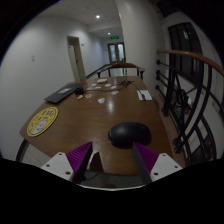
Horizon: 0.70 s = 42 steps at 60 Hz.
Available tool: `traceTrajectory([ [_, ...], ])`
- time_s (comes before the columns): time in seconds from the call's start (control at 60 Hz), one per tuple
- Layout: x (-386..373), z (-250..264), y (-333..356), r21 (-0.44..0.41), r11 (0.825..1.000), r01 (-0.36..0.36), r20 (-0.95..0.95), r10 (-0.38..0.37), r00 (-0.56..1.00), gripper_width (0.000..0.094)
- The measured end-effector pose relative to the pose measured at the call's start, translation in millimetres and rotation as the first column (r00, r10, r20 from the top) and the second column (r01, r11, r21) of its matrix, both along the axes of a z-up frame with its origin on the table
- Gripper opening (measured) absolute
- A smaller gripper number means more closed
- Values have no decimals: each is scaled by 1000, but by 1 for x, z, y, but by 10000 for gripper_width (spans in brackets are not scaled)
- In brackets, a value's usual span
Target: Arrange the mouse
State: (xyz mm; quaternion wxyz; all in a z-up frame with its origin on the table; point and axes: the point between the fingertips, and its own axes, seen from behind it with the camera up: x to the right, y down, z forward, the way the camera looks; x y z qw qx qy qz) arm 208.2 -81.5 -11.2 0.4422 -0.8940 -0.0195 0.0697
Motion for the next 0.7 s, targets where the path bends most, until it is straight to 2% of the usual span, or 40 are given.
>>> traceTrajectory([
  [0.067, 3, -3, 19, 4, 1000, -7, 41, 7, 999, 819],
  [0.3, 2, -6, 107, 7, 998, 69, 67, -69, 995, 836],
  [0.367, 16, -10, 116, 15, 988, 152, 115, -153, 981, 542],
  [0.417, 13, -9, 118, 19, 985, 171, 108, -173, 979, 457],
  [0.517, 14, -7, 116, 11, 987, 163, 84, -163, 983, 348],
  [0.583, 17, 2, 112, -4, 983, 182, 54, -182, 982, 337],
  [0.7, 2, 84, 117, 151, 967, 205, 53, -215, 975, 338],
])
